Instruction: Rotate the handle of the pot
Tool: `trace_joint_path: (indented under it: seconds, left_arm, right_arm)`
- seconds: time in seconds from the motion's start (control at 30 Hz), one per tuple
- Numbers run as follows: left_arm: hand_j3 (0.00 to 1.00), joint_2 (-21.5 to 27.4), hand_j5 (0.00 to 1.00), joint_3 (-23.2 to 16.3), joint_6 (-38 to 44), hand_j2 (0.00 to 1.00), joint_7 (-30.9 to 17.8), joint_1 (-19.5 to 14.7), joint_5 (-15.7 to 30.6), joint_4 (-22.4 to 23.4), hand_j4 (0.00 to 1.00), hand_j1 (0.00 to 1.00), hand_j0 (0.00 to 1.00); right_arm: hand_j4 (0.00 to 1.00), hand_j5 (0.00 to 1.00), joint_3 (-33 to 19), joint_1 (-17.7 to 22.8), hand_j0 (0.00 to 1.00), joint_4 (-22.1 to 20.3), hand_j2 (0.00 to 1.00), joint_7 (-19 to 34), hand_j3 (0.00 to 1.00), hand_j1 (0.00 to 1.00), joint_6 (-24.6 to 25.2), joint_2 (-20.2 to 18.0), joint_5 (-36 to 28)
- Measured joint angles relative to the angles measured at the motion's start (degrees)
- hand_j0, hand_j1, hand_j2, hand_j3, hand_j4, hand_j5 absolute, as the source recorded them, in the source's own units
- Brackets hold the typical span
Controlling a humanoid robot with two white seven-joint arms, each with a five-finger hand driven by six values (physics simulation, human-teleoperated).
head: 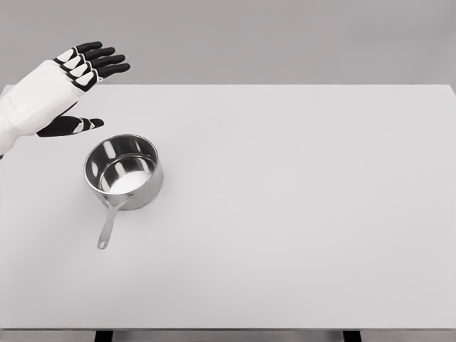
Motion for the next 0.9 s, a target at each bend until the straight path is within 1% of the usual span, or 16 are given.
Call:
trace_joint_path:
  seconds: [0.23, 0.43, 0.57, 0.67, 0.77, 0.9]
  left_arm:
    - [1.00, 0.1, 1.00, 0.1, 0.0, 1.00, 0.0, 0.0, 0.1, -0.5, 1.00, 1.00, 1.00]
    - [1.00, 0.0, 1.00, -0.5, 0.0, 1.00, -0.8, 0.8, 0.2, -5.5, 1.00, 1.00, 1.00]
    - [1.00, -0.4, 1.00, -0.9, 0.0, 1.00, -2.4, 1.1, 0.2, -6.7, 1.00, 1.00, 1.00]
    - [1.00, -1.2, 1.00, -3.6, 0.0, 1.00, -3.8, 0.9, -0.3, -7.0, 1.00, 1.00, 1.00]
    - [1.00, -3.4, 1.00, -6.0, 0.0, 1.00, -4.4, 1.1, -3.1, -7.1, 1.00, 1.00, 1.00]
    - [1.00, -4.6, 1.00, -9.5, 0.0, 1.00, -4.6, 1.1, -4.7, -7.2, 1.00, 1.00, 1.00]
  right_arm:
    - [1.00, 1.00, -0.2, -0.1, 1.00, -0.2, 1.00, 0.0, 1.00, 1.00, 0.0, 0.0, -0.1]
    - [1.00, 1.00, -0.2, -0.1, 1.00, -0.3, 1.00, 0.1, 1.00, 1.00, 0.0, 0.0, -0.1]
    - [1.00, 1.00, -0.2, 0.0, 1.00, -0.4, 1.00, 0.1, 1.00, 1.00, 0.0, 0.0, -0.1]
    - [1.00, 1.00, -0.2, 0.0, 1.00, -0.4, 1.00, 0.1, 1.00, 1.00, 0.0, 0.0, -0.1]
    - [1.00, 1.00, -0.2, 0.0, 1.00, -0.4, 1.00, 0.1, 1.00, 1.00, 0.0, 0.0, -0.1]
    - [1.00, 1.00, -0.2, 0.0, 1.00, -0.4, 1.00, 0.1, 1.00, 1.00, 0.0, 0.0, -0.1]
